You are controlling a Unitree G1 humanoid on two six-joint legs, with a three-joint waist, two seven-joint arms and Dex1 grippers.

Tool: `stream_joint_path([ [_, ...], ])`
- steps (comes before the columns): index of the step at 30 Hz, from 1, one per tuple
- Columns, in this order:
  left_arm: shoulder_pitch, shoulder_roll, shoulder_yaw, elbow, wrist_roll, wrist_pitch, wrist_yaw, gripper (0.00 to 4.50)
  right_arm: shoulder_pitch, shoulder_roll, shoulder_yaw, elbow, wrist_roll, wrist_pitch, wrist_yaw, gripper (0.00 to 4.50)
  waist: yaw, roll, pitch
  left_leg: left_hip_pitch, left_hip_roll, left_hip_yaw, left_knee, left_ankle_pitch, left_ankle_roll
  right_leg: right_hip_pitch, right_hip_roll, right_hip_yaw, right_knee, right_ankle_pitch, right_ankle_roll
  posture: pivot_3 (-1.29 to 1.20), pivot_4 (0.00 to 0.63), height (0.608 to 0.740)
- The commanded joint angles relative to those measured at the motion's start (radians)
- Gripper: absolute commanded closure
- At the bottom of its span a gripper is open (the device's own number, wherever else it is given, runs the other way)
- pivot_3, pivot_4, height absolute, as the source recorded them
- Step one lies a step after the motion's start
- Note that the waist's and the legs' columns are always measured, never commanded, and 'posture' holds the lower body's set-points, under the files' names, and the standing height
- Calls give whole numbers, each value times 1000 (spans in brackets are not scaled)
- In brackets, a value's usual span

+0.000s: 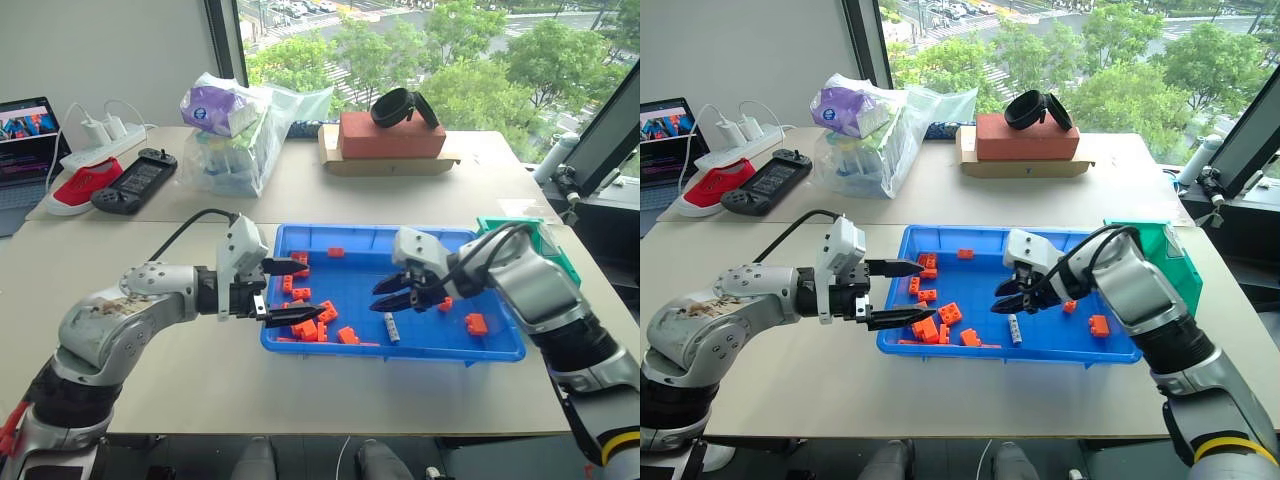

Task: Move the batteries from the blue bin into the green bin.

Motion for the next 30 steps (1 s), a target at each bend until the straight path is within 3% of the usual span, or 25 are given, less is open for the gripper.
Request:
stream_joint_path([
  [1, -22, -3, -3, -8, 0, -11, -12, 0, 13, -32, -3, -7, -22, 44, -23, 1290, -1, 0, 0, 0, 0, 0, 0, 0, 0, 0, 0, 0, 0, 0, 0, 0, 150, 740],
  [9, -17, -8, -4, -14, 12, -17, -10, 0, 43, -2, 43, -31, -37, 139, -85, 1290, -3, 0, 0, 0, 0, 0, 0, 0, 0, 0, 0, 0, 0, 0, 0, 0, 150, 740],
  [16, -15, -3, 8, -19, 14, -10, -8, 0, 93, -64, 148, -35, -152, 69, -101, 1290, 2, 0, 0, 0, 0, 0, 0, 0, 0, 0, 0, 0, -1, 0, 0, 0, 150, 740],
  [19, -17, -4, 8, -18, 14, -8, -8, 0, 95, -65, 152, -23, -170, 58, -108, 1982, 2, -1, -1, 0, 0, 0, 0, 0, 0, 1, 0, 0, -1, 0, 0, 0, 150, 740],
  [24, -23, -2, 5, -18, 14, -6, -10, 0, 96, -57, 127, -11, -175, 47, -108, 3640, 0, -1, -1, 1, 0, 0, 0, 0, 0, 1, 0, 0, 0, 0, 0, 0, 150, 740],
  [30, -25, 0, 4, -14, 14, -6, -14, 0, 77, -55, 57, 6, -142, 54, -110, 3640, 1, -1, -1, 0, 0, 0, 0, 0, 0, 1, 0, 0, 0, 0, 0, 0, 150, 740],
])
